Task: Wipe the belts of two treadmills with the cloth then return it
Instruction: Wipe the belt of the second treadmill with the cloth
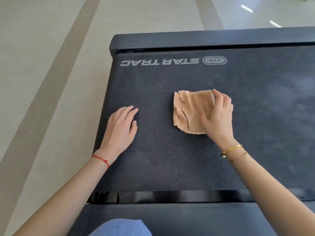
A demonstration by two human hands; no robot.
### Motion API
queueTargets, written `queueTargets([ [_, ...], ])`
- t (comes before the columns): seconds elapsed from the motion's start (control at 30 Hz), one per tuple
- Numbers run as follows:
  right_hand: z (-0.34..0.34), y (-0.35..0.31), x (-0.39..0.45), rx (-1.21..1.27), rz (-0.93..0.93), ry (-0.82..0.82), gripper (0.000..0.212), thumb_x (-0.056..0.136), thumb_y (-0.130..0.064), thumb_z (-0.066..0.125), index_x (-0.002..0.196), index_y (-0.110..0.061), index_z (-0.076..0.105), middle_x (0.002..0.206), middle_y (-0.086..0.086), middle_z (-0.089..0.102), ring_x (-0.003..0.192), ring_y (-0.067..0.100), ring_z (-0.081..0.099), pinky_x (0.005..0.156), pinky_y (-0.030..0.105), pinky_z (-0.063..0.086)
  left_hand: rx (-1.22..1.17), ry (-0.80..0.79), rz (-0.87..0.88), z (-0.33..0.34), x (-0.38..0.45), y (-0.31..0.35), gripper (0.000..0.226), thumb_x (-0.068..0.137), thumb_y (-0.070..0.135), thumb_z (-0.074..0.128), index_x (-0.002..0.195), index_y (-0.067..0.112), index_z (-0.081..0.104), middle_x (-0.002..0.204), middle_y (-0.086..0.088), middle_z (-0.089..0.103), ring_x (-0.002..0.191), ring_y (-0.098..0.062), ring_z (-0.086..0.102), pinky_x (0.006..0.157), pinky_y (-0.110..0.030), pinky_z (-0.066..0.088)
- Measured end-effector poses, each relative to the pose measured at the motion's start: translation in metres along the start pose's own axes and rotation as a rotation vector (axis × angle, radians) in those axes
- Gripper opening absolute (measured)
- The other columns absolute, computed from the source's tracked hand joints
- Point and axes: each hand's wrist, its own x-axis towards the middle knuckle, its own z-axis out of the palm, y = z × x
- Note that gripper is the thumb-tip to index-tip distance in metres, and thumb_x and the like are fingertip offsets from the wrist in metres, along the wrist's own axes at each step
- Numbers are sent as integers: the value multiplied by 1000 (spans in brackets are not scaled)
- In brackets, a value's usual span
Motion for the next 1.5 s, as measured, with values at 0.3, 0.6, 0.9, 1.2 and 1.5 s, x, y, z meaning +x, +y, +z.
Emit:
queueTargets([
  [0.3, 36, -25, 8, -375, -364, -486, 65, 101, -57, 31, 158, -33, 13, 167, -8, -1, 153, 28, -4, 121, 57, -2, -33, 37, -62, 13, -4, 3, 43, 102, 21, 42, 145, 15, 45, 153, -6, 40, 143, -24, 33, 121, -46, 23],
  [0.6, 25, -4, -30, -264, -483, -449, 72, 100, -56, 33, 159, -23, 9, 166, -7, 1, 153, 14, -4, 124, 38, -5, -49, 65, -52, 15, -5, 2, 43, 101, 20, 44, 144, 15, 47, 151, -5, 42, 141, -24, 35, 120, -46, 25],
  [0.9, 36, -9, 17, -321, -242, -351, 54, 108, -29, 22, 158, -14, 14, 167, 3, 3, 153, 17, -4, 124, 36, -6, -33, 74, -51, 16, -5, 5, 43, 101, 18, 42, 143, 12, 47, 150, -8, 43, 141, -27, 36, 119, -48, 25],
  [1.2, 29, -21, -39, -256, -709, -613, 55, 106, -40, 27, 158, -28, 14, 165, -9, 3, 153, 12, -6, 124, 35, -7, 20, 24, -25, 13, 0, -3, 47, 100, 24, 41, 146, 15, 42, 153, -8, 37, 145, -27, 28, 119, -52, 22],
  [1.5, 95, -50, 107, -323, -395, -441, 53, 107, -39, 18, 159, -27, 13, 167, -5, 3, 153, 19, -4, 124, 39, -5, 54, -39, -118, 13, 27, -10, 57, 101, 36, 28, 155, 20, 22, 163, -4, 18, 152, -24, 10, 123, -52, 10],
])
